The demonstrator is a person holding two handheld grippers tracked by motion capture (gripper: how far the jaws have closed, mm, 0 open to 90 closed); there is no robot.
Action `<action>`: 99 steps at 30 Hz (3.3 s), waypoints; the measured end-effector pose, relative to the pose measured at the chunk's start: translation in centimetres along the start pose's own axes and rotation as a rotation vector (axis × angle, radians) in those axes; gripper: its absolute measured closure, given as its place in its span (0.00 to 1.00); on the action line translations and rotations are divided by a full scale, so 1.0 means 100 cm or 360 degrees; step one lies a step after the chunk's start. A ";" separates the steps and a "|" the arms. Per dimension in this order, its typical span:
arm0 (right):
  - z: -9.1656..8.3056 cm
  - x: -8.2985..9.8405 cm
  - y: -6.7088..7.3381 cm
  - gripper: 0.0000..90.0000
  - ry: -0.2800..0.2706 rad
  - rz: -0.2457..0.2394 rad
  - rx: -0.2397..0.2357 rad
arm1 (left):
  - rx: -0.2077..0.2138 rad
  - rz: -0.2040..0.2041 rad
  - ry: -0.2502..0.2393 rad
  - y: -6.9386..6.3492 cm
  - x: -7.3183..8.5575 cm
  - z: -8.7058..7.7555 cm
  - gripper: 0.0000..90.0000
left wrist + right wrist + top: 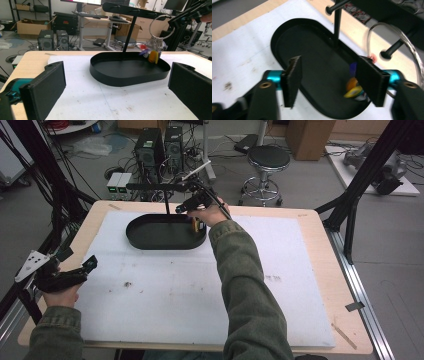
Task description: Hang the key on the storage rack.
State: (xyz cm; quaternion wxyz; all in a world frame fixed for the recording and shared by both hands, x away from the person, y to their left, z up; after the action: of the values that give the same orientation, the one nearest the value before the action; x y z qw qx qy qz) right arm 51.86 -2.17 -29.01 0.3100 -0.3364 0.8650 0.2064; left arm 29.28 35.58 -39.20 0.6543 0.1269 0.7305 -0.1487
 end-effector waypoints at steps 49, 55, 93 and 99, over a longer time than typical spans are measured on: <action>-0.135 0.119 -0.046 0.01 -0.0337 0.0198 0.0276 | -0.0015 0.0048 0.0032 -0.004 0.000 -0.002 0.02; -0.147 0.138 -0.049 0.01 -0.0369 0.0216 0.0308 | -0.0023 0.0067 0.0052 -0.004 0.001 -0.001 0.02; -0.169 0.261 -0.040 0.01 -0.0671 0.0339 0.0489 | -0.0109 0.0166 0.0029 -0.008 0.001 -0.007 0.02; -0.169 0.278 -0.038 0.01 -0.0729 0.0337 0.0525 | -0.0117 0.0166 0.0005 -0.008 0.001 -0.008 0.02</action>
State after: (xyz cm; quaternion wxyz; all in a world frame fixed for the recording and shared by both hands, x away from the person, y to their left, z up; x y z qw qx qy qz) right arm 31.66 -27.01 -36.11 0.5244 -0.1341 0.8246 0.1647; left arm 28.27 35.13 -39.23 0.6642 0.1410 0.7290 -0.0872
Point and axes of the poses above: each handheld gripper's, and its own axes: z roughly forward along the jaws, x roughly out of its underside, y roughly to its left, the point moved 1 cm from there along z, roughly forward along the jaws, and after that the axes turned 6 degrees about z, right-handed, at the moved point
